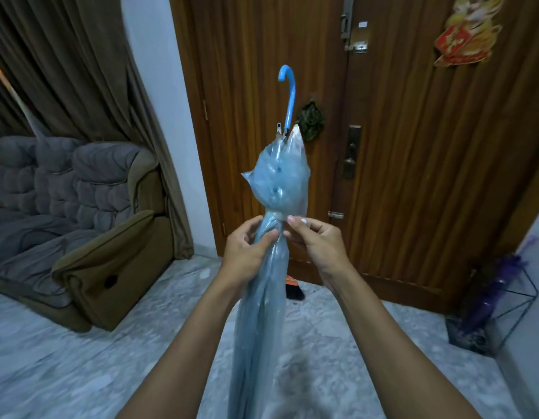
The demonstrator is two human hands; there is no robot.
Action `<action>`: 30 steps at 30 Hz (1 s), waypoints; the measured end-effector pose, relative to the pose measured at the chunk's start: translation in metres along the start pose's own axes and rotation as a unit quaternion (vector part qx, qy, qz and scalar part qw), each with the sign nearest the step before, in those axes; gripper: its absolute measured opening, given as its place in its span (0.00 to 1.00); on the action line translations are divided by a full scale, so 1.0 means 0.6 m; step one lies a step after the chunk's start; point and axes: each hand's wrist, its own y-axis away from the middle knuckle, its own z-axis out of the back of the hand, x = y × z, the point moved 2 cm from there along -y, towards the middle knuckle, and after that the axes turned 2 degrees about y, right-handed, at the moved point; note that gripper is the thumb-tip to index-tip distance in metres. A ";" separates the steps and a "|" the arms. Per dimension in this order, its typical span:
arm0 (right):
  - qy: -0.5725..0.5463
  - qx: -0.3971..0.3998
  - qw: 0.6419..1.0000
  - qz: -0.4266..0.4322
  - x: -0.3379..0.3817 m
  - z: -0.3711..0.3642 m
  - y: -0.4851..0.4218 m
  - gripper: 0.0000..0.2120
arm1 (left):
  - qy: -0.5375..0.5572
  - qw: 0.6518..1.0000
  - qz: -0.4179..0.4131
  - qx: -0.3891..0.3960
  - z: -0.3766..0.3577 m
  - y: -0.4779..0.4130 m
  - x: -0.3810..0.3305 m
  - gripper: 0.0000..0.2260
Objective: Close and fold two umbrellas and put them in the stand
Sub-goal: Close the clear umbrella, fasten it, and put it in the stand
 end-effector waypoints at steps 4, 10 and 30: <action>0.006 -0.003 1.000 -0.003 0.011 0.006 -0.010 0.05 | 0.135 0.987 0.045 0.073 -0.018 0.000 -0.015 0.13; 0.000 -0.011 1.000 -0.014 0.019 0.020 -0.011 0.08 | 0.040 0.991 0.066 0.112 -0.030 -0.028 -0.011 0.15; 0.098 0.029 0.991 0.088 0.025 0.011 -0.010 0.05 | -0.080 0.995 -0.057 0.017 -0.022 -0.006 -0.031 0.15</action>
